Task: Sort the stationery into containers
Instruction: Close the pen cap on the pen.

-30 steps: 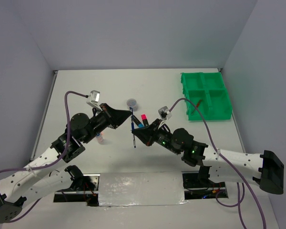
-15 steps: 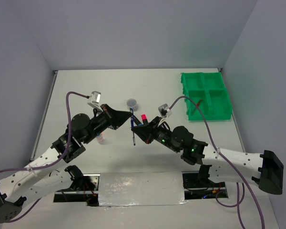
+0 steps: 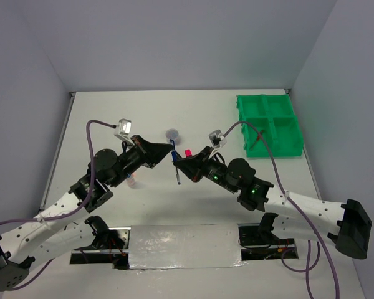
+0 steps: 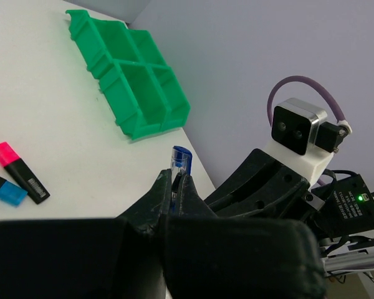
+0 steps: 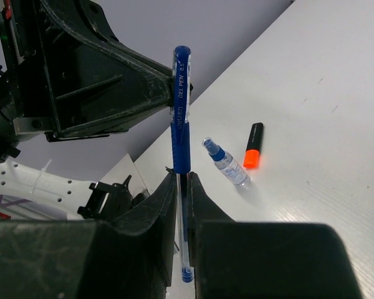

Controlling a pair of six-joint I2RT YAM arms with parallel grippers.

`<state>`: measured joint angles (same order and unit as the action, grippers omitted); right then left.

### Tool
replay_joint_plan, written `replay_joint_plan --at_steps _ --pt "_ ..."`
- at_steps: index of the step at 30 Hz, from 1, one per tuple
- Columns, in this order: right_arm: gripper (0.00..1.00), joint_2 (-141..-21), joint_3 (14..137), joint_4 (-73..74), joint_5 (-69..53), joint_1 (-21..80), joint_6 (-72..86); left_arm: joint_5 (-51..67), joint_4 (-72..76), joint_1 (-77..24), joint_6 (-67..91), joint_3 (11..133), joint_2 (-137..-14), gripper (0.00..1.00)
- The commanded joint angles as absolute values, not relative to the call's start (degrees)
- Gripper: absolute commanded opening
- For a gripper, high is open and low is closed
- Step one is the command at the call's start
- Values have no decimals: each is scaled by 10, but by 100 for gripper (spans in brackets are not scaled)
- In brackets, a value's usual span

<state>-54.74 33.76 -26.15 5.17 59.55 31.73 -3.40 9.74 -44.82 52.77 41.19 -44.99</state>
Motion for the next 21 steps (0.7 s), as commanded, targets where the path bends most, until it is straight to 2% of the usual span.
replay_joint_plan --at_steps 1,14,21 --pt "0 -547 377 -344 58 563 324 -9 105 -463 527 394 -447 0" --pt "0 -565 398 -432 3 512 348 -31 125 -493 527 371 -447 0" --pt "0 -558 443 -404 -48 475 348 -41 119 -512 515 365 -453 0"
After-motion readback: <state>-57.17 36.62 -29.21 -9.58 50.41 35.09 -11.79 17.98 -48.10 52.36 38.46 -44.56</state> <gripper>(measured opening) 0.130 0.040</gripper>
